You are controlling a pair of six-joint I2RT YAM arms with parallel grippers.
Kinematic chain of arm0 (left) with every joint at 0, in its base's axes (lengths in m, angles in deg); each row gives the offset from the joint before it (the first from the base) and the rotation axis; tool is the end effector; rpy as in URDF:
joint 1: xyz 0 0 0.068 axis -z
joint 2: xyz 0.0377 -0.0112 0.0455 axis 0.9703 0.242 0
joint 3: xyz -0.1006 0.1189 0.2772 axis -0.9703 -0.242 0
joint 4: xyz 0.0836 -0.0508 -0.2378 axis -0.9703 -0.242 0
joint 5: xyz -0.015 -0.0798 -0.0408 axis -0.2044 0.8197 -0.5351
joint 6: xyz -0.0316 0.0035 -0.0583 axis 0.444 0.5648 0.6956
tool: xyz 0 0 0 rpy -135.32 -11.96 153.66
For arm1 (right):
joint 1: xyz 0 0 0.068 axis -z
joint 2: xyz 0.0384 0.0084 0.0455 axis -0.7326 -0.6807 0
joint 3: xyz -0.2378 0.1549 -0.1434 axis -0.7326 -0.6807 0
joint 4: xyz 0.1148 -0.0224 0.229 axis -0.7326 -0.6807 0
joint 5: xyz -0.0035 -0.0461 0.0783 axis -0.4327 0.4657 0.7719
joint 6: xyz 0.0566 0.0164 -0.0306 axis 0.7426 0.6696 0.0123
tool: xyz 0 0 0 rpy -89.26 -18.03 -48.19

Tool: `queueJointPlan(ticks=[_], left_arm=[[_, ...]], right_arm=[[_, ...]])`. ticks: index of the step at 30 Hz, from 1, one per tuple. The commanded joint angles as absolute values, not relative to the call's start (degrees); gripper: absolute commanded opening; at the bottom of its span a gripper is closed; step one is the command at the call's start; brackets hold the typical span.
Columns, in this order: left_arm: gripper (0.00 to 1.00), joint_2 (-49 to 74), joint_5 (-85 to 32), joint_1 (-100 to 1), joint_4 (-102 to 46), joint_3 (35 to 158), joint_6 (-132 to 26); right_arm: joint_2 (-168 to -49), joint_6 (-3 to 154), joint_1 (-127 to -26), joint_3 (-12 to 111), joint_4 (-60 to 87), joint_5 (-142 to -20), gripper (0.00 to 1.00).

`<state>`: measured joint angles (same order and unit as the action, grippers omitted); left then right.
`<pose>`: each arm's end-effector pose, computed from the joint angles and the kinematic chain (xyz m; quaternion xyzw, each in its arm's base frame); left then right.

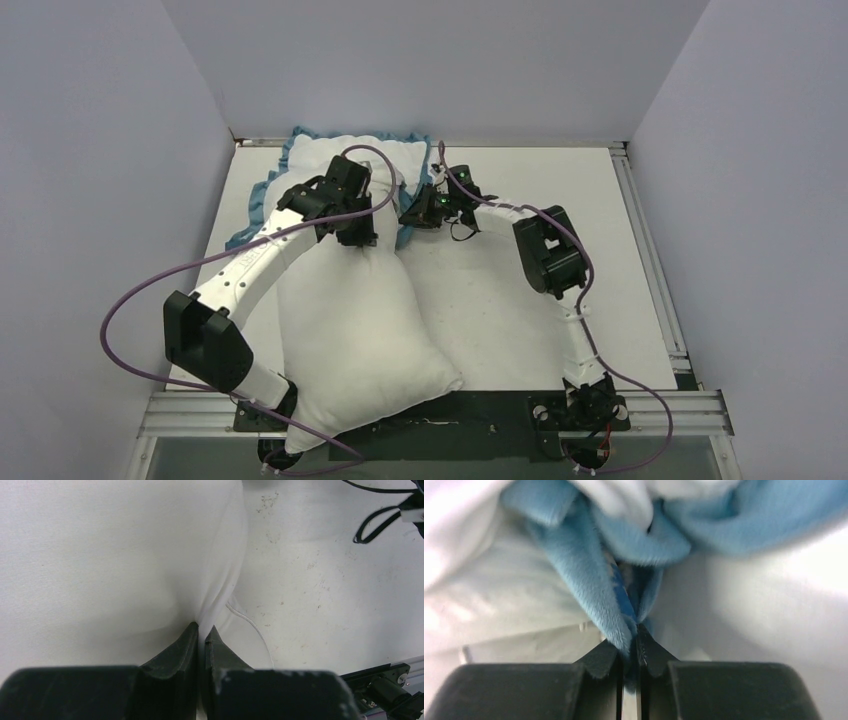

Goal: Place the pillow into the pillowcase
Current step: Stuff the pillow into the pillowcase.

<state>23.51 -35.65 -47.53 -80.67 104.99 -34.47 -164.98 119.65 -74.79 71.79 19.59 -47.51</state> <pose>0.2793 -0.1503 0.3510 -0.0191 0.9582 -0.1324 0.2529 0.4851 0.2938 0.1525 0.0055 0.8429 0.5194 0.1407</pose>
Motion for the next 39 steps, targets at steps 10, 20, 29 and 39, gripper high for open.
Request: queueJointPlan(ticks=[10, 20, 29, 39], left_arm=[[0.0, 13.9, -24.1, -44.2, -73.4, 96.9, -36.6], [0.0, 12.8, -25.4, -42.3, -73.3, 92.7, -34.9], [0.0, 15.9, -24.0, -39.7, -75.5, 94.2, -37.2], [0.0, 16.3, -25.1, -39.0, -75.7, 94.8, -36.8]], right_arm=[[-137.8, 102.8, -74.2, 50.5, 6.2, -38.6, 0.05], [-124.5, 84.9, -72.4, 47.9, -17.7, -54.3, 0.65], [-130.0, 87.8, -72.8, 61.5, -10.3, -64.1, 0.8], [-140.9, 86.9, -76.7, 74.9, -12.7, -64.1, 0.72]])
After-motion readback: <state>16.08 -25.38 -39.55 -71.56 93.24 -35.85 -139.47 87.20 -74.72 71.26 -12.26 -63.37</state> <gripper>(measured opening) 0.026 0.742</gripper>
